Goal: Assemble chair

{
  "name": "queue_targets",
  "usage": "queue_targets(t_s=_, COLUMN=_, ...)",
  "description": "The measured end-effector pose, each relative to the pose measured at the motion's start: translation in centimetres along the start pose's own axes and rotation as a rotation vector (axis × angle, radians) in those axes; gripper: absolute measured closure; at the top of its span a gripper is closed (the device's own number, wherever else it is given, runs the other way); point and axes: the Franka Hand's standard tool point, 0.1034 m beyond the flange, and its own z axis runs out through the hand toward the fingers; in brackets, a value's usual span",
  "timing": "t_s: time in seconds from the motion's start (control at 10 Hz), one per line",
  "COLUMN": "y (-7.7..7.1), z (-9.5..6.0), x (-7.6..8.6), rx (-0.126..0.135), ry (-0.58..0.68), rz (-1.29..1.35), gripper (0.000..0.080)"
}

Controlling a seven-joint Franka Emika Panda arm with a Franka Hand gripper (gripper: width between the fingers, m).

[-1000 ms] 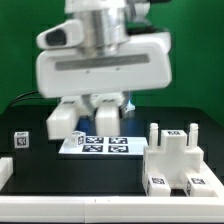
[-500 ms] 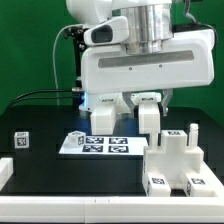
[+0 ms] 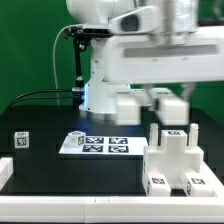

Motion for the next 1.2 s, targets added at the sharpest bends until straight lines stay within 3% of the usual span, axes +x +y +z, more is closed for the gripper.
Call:
queue_targets(t_s=0.1, y=-0.5, z=0.3, x=-0.1, rx=0.003, ry=0.0, rz=-0.004, gripper=0.0515)
queue_targets(t_s=0.4, y=-0.2, z=0.5, x=-0.2, rx=0.002, ry=-0.005, rz=0.017, gripper=0.0515)
queue_targets(t_s=0.8, y=-1.0, z=2.1, x=-1.2, rx=0.002, ry=-0.016, rz=0.074, gripper=0.0515)
queue_targets(t_s=1.2, y=-2.0, z=2.8, x=-1.2, rx=0.006, ry=0.004, rz=0.063, gripper=0.0515)
